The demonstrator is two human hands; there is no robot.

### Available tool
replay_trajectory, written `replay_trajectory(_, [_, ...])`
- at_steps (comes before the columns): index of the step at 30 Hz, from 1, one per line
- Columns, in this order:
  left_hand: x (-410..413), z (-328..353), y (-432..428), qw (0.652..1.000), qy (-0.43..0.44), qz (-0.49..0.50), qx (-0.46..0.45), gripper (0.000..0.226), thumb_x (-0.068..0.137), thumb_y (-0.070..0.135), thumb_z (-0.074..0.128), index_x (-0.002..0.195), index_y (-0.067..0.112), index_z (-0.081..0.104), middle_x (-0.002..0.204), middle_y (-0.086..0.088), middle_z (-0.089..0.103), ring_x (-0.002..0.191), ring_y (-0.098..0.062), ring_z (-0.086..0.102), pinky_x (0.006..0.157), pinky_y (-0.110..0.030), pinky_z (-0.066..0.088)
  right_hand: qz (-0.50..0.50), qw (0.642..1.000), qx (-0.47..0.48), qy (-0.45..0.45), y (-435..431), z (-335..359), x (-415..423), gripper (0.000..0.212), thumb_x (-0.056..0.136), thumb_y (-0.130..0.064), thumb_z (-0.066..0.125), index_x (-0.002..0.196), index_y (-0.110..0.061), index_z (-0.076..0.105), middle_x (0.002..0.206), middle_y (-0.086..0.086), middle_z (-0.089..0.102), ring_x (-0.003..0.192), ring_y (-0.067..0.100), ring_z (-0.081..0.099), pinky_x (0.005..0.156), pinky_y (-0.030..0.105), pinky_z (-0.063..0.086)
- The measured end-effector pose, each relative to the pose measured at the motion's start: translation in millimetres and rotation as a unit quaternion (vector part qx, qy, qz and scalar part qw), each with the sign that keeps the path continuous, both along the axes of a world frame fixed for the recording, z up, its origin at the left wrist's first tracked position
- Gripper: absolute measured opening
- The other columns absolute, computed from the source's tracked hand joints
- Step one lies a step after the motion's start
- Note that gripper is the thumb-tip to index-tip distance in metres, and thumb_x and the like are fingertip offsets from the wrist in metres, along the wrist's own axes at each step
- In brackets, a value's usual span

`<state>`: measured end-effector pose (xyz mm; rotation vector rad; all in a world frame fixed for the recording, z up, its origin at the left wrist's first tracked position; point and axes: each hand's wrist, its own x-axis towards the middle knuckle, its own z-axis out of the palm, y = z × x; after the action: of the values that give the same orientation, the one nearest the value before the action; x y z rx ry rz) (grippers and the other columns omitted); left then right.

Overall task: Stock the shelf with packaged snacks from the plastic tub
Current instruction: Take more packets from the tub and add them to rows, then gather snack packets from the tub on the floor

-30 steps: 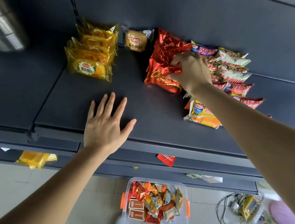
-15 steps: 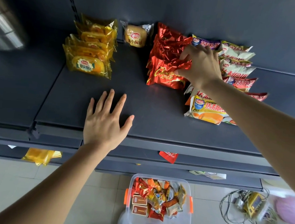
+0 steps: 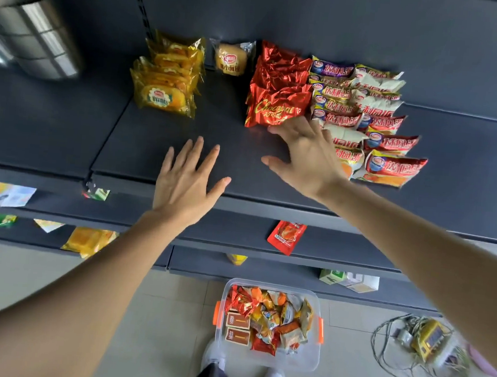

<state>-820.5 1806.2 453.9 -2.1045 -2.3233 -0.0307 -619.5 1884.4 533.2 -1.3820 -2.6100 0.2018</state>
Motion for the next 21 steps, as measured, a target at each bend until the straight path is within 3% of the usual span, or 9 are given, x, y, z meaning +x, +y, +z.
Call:
replay_trajectory(5, [41, 13, -75, 1.0, -0.026, 0.015, -0.003, 0.074, 0.092, 0.057, 0.015, 0.148, 0.012, 0.034, 0.153, -0.019, 0.033, 0.14, -0.033, 0.034, 0.114, -0.05, 0.025, 0.058, 0.996, -0.05, -0.034, -71, -14, 18, 0.066, 0.092, -0.048, 0.051, 0.148, -0.02, 0.03, 0.15, 0.007, 0.033, 0.134, 0.028, 0.034, 0.107, 0.04, 0.026])
replay_trajectory(10, [90, -17, -159, 0.997, -0.044, 0.033, -0.054, 0.072, 0.093, 0.055, 0.021, 0.143, 0.009, 0.041, 0.146, -0.022, 0.042, 0.133, -0.036, 0.045, 0.108, -0.052, 0.033, 0.084, 0.988, -0.105, -0.072, -133, -47, 66, 0.074, 0.094, -0.058, 0.036, 0.153, -0.022, 0.011, 0.159, 0.006, 0.015, 0.143, 0.027, 0.021, 0.115, 0.04, 0.017])
replay_trajectory(13, [120, -46, -191, 0.989, -0.094, 0.075, -0.091, 0.073, 0.092, 0.057, 0.022, 0.146, 0.01, 0.037, 0.15, -0.021, 0.036, 0.137, -0.035, 0.039, 0.11, -0.052, 0.031, 0.085, 0.977, -0.152, -0.119, -158, -89, 98, 0.079, 0.091, -0.067, 0.027, 0.153, -0.024, 0.003, 0.161, 0.005, 0.008, 0.146, 0.026, 0.013, 0.117, 0.046, 0.011])
replay_trajectory(17, [145, -99, -225, 0.971, -0.148, 0.121, -0.143, 0.075, 0.092, 0.061, 0.017, 0.152, 0.016, 0.022, 0.158, -0.015, 0.019, 0.146, -0.028, 0.021, 0.117, -0.042, 0.017, 0.055, 0.955, -0.239, -0.165, -178, -160, 137, 0.084, 0.088, -0.071, 0.023, 0.152, -0.024, -0.004, 0.161, 0.003, 0.0, 0.148, 0.023, 0.005, 0.116, 0.052, 0.003])
replay_trajectory(21, [155, -161, -253, 0.957, -0.166, 0.148, -0.184, 0.077, 0.087, 0.058, 0.021, 0.152, 0.016, 0.024, 0.158, -0.015, 0.02, 0.146, -0.027, 0.022, 0.117, -0.042, 0.016, 0.003, 0.923, -0.33, -0.199, -194, -236, 169, 0.088, 0.086, -0.074, 0.023, 0.152, -0.024, -0.008, 0.161, 0.004, -0.006, 0.148, 0.024, 0.0, 0.118, 0.053, 0.0])
